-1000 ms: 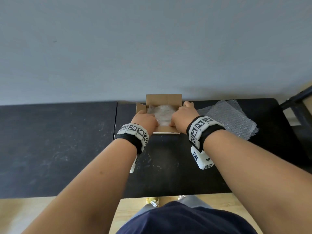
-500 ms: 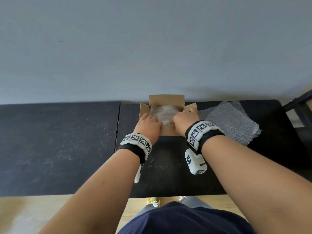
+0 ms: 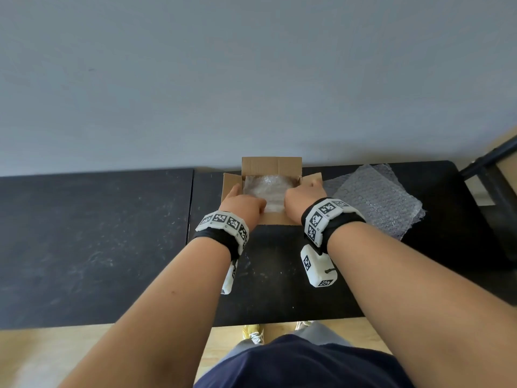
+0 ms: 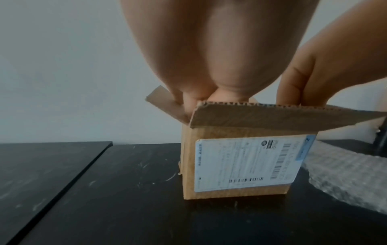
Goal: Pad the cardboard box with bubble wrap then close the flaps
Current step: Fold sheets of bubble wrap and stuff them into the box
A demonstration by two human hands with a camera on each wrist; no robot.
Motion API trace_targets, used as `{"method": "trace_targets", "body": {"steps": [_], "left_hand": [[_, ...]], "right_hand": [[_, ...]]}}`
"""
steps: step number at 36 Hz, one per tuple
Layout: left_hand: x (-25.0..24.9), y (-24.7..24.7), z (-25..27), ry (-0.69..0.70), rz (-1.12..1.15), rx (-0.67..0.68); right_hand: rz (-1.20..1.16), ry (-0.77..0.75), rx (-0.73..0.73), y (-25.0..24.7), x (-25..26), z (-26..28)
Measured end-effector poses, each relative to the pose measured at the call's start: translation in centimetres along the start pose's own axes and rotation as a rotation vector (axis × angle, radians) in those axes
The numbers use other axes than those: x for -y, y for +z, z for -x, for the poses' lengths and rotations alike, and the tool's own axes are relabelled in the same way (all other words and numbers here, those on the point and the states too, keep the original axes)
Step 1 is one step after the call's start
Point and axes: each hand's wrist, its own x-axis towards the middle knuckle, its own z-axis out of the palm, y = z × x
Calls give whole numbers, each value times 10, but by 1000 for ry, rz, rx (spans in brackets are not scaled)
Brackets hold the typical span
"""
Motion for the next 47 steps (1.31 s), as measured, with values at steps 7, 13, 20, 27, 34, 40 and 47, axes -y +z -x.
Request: {"method": "trace_targets", "body": {"steps": [7,13,20,27,34,40,47], "left_hand": [[-1,-8,-11,-12,-137,87],[-9,-10,-21,-50,-193,124],[-8,-7,-14,-27,-176,-44],[-7,0,-10,-51,-34,-332],[-4,-4,-19,-126,-195,-426],[-5,-4,-31,-119,-182,-353],[-5,-8,-45,-169,-64,-208]], "right_hand": [[5,-4,14,-3,0,-2],[-8,-23,36,-7,-1,-1],[-21,-12,-22,-7,-1,2],[19,-106,-165,-9,3,2],[128,-71,-315,-5,-1,-4],[95,-61,-252,-2,-4,-11],[46,-56,-224,0,-6,-25]]}}
